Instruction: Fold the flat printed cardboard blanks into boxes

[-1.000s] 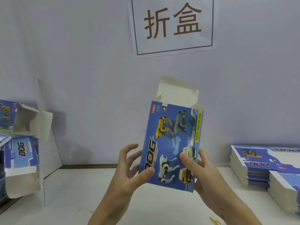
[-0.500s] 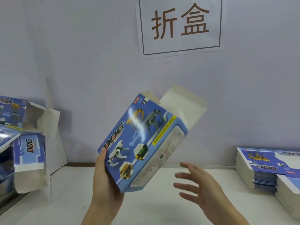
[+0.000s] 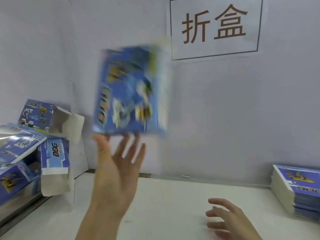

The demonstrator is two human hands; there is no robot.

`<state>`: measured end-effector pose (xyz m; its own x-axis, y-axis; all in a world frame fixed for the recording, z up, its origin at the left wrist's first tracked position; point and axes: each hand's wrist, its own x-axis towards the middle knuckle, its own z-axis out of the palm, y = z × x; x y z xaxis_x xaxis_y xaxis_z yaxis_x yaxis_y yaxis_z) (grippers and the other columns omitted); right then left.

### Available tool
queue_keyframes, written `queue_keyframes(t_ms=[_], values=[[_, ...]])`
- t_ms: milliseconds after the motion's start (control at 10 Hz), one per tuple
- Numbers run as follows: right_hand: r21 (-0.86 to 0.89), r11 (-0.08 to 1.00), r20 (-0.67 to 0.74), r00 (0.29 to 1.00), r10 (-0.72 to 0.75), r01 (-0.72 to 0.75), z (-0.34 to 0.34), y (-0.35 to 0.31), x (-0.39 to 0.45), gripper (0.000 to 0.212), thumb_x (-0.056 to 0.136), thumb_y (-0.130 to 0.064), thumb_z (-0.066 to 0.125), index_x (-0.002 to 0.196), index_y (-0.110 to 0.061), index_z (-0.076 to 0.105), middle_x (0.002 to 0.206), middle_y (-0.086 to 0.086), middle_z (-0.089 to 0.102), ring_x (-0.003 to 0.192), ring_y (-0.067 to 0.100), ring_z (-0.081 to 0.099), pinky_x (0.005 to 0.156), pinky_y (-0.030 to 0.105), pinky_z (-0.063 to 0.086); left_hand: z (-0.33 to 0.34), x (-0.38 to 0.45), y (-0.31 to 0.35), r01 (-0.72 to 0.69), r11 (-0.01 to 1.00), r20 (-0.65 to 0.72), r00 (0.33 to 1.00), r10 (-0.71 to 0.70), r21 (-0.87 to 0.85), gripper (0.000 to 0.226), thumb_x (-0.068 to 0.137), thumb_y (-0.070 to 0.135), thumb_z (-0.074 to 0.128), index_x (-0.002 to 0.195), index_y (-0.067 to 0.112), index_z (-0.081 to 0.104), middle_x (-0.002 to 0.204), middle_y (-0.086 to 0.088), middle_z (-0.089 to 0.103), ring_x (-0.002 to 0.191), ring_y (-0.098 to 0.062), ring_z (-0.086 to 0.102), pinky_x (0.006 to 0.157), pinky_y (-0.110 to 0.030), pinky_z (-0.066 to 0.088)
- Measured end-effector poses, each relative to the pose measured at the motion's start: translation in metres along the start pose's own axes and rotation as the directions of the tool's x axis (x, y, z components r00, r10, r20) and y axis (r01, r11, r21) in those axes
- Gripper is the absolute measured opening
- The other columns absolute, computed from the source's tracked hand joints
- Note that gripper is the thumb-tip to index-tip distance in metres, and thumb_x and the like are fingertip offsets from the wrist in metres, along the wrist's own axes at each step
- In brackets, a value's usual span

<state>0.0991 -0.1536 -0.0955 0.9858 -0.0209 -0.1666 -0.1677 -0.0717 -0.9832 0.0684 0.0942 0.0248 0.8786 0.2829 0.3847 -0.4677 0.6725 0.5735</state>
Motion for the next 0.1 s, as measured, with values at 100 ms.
queue_keyframes(t_ms=[100], values=[[-0.012, 1.000, -0.029, 0.999, -0.019, 0.018, -0.0006, 0.0031, 0.0072, 0.016, 0.097, -0.009, 0.060, 0.102, -0.019, 0.071, 0.092, 0.012, 0.075, 0.078, 0.036, 0.074, 0.067, 0.033, 0.049, -0.0127, -0.0065, 0.0155, -0.047, 0.997, 0.039, 0.998, 0.045, 0.063, 0.091, 0.074, 0.069, 0.052, 0.153, 0.028, 0.031, 0.141, -0.001, 0.059, 0.125, -0.022, 0.061, 0.093, -0.043, 0.051]])
